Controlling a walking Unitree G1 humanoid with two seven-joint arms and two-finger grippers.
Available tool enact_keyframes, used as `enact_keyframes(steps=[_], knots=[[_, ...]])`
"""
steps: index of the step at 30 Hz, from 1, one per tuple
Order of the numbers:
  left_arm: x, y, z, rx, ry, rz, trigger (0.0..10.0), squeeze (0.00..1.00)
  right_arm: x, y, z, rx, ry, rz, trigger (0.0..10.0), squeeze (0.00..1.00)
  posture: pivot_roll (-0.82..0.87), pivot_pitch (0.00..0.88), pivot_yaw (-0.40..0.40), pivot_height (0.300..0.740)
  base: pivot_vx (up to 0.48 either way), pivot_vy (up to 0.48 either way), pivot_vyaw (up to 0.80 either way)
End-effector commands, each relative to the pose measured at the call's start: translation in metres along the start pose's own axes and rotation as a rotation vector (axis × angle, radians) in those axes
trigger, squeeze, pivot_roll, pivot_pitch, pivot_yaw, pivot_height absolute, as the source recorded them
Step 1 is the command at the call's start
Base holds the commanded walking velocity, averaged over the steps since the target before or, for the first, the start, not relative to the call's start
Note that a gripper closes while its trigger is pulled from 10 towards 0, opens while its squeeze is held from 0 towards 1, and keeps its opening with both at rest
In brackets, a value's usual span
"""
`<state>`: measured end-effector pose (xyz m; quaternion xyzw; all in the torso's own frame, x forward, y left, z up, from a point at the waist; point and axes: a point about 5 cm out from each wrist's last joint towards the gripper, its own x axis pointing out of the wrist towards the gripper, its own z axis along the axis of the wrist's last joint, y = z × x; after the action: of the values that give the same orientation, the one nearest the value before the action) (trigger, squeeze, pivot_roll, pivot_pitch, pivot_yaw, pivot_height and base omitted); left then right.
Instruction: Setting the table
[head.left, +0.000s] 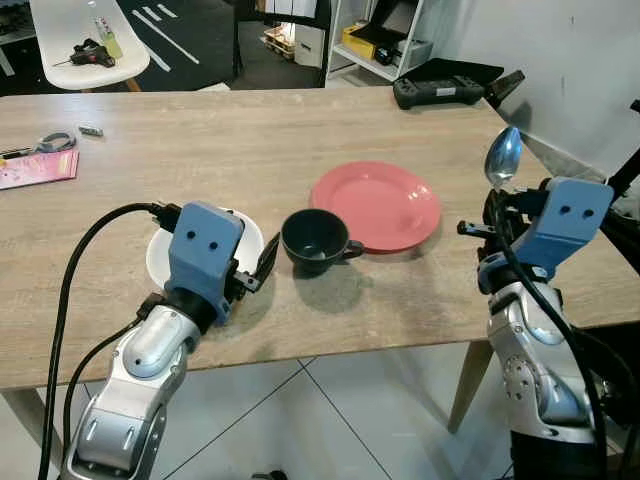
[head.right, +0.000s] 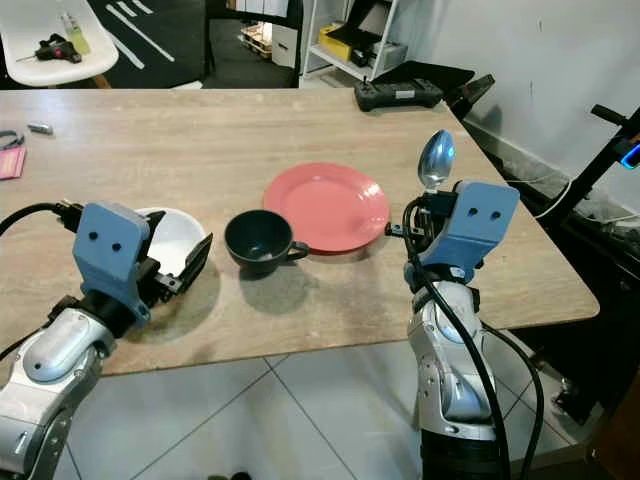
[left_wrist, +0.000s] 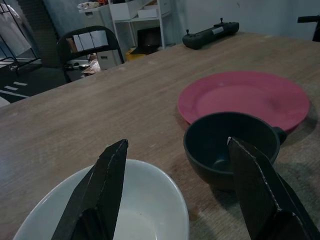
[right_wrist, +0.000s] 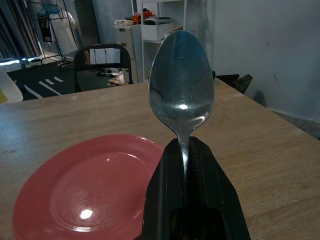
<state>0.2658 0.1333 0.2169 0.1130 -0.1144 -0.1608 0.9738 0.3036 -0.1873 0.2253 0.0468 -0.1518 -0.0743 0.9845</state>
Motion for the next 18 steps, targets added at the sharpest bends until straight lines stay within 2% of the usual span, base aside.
enact_keyframes(steps=[1, 18], knots=[[-0.0007, -0.0022, -0.0045, -0.002, 0.014, -0.005, 10.0, 0.0, -0.0014, -0.0015, -0.0013, -0.014, 0.009, -0.002, 10.0, 0.0, 0.02, 0.073, 0.036, 0.74, 0.0, 0.0, 0.0], [-0.0004, -0.0035, -0.0058, -0.003, 0.011, -0.008, 10.0, 0.0, -0.0014, -0.0038, -0.0039, -0.02, 0.019, -0.004, 10.0, 0.0, 0.02, 0.068, 0.034, 0.74, 0.0, 0.0, 0.0]])
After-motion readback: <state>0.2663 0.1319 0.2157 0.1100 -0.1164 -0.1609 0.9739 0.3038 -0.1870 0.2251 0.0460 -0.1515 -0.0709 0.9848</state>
